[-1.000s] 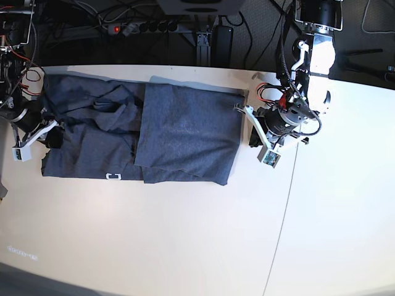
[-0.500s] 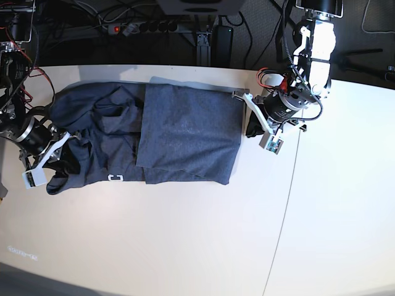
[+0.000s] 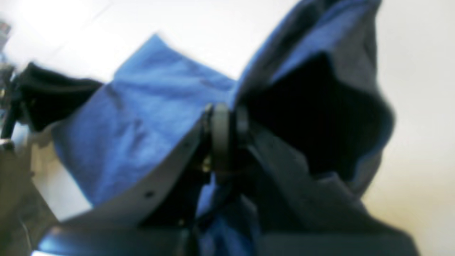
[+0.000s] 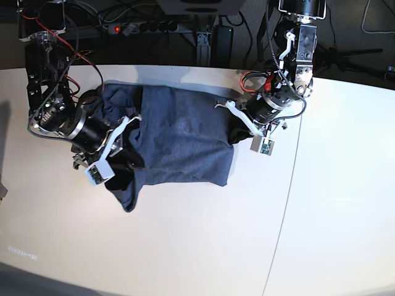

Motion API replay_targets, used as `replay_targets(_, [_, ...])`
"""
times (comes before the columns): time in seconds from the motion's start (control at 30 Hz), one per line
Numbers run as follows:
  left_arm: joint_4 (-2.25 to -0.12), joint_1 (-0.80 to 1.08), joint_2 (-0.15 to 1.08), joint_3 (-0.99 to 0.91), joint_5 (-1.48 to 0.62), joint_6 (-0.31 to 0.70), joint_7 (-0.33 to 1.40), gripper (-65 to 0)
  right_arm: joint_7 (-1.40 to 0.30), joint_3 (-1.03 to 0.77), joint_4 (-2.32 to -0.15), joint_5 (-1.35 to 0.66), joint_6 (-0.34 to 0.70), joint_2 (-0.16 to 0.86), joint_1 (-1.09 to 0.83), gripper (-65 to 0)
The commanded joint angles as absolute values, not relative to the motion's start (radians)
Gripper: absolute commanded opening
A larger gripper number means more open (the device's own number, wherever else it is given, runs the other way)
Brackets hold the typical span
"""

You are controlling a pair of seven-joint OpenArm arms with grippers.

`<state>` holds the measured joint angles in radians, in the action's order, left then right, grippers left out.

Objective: Fold the T-shirt properly
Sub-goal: 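Grasp the other strip end with the right gripper and fold it over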

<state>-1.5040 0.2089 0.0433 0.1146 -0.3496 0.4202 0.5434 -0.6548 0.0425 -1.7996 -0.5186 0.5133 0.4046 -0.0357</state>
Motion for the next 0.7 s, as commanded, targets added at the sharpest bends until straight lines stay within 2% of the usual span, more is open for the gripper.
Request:
replay_targets(0.0, [-1.472,0.230,0.044,0.119,-0.281,0.418,0.684,-65.0,-0.622,0.054,-1.820,-0.514,0.579,0.399,-0.020,-65.0])
replay_targets(0.2, [-1.470,0.230,0.044,0.120,-0.294,0.440,0.690,-65.0,-0.621,0.190,-1.821,-0.355,0.578,0.311,-0.016,-65.0])
replay_targets(0.4, [-1.470,0.230,0.045,0.128,-0.325,0.456,0.696,-65.0,-0.599,0.360,-1.819,-0.094,0.553,0.232,0.010,-65.0])
replay_targets(0.5, [-1.470,0.230,0.045,0.153,-0.324,0.458,0.708,-65.0,-0.599,0.424,-1.814,0.002,0.519,0.209,0.022,-65.0])
replay_targets(0.67, [-1.470,0.230,0.045,0.219,-0.325,0.459,0.707,-65.0,-0.579,0.512,-1.779,0.109,0.519,0.196,0.040,-65.0])
